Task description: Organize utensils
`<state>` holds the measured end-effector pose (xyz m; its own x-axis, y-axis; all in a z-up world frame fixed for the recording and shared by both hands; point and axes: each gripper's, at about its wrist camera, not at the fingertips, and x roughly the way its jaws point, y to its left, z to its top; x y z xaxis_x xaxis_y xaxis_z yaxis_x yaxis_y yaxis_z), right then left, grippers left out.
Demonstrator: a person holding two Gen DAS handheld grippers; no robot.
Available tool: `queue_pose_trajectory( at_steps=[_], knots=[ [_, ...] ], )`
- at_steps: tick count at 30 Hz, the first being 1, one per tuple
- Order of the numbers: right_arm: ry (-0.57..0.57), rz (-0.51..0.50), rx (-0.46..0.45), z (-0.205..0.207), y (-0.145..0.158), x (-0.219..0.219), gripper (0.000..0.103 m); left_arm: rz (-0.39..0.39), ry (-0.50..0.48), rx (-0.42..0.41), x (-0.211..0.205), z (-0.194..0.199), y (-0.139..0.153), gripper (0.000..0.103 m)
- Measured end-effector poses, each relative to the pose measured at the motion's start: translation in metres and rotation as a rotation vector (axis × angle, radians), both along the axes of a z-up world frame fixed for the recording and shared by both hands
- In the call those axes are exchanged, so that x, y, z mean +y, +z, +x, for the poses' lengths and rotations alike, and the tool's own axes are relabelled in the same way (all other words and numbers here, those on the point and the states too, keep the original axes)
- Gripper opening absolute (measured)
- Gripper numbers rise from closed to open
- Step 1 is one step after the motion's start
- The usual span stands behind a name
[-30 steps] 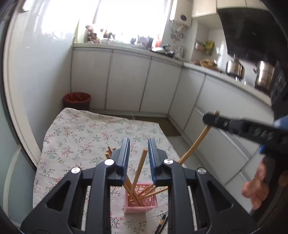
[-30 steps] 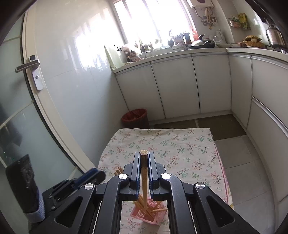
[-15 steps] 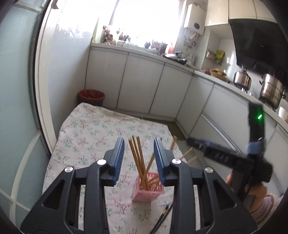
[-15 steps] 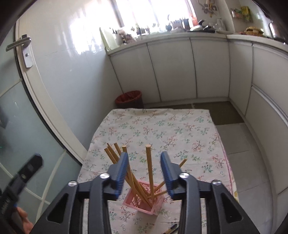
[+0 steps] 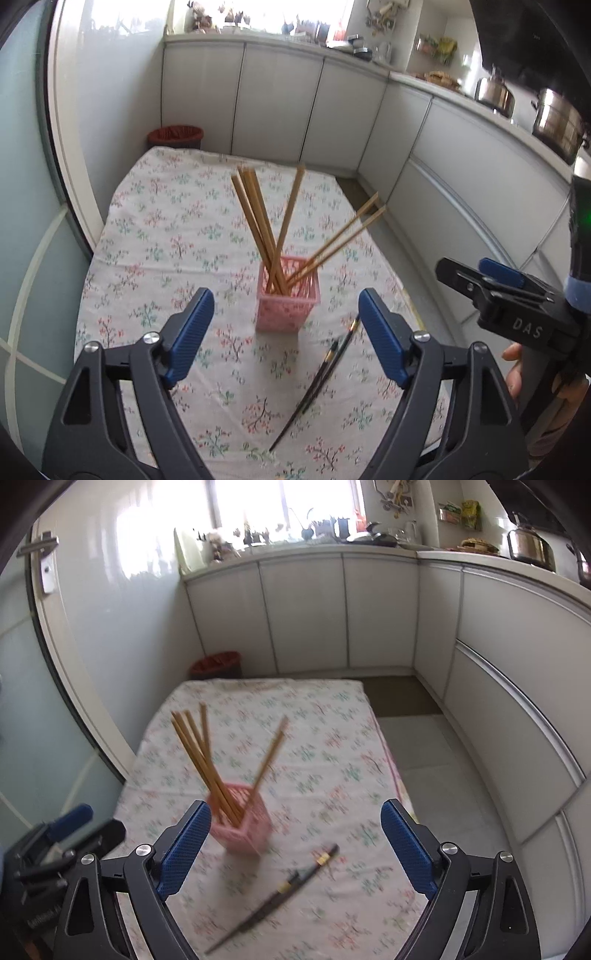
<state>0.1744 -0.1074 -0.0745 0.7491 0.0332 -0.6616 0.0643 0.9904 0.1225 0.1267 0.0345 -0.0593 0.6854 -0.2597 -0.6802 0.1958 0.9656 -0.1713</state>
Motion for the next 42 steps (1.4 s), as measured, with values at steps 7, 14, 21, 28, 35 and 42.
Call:
queue_pose_trajectory(
  at_steps=[7, 14, 21, 28, 35, 42],
  knots=[
    [-0.111, 0.174, 0.223, -0.038, -0.098, -0.068, 0.094, 0.089, -0.126, 0.257, -0.036, 0.015, -0.062, 0.082],
    [-0.222, 0.358, 0.395, -0.056, -0.171, -0.122, 0.094, 0.102, -0.218, 0.427, -0.093, 0.025, -0.113, 0.082],
    [-0.190, 0.402, 0.359, -0.053, -0.166, -0.126, 0.094, 0.204, -0.155, 0.458, -0.134, 0.056, -0.141, 0.067],
    [-0.207, 0.490, 0.354, -0.050, -0.167, -0.138, 0.094, 0.352, -0.153, 0.448, -0.152, 0.072, -0.155, 0.023],
    [-0.194, 0.504, 0.357, -0.049, -0.167, -0.136, 0.094, 0.370, -0.142, 0.520, -0.153, 0.090, -0.173, 0.021],
    [-0.202, 0.507, 0.363, -0.048, -0.168, -0.139, 0.094, 0.388, -0.159, 0.549, -0.156, 0.103, -0.184, 0.020]
  ],
)
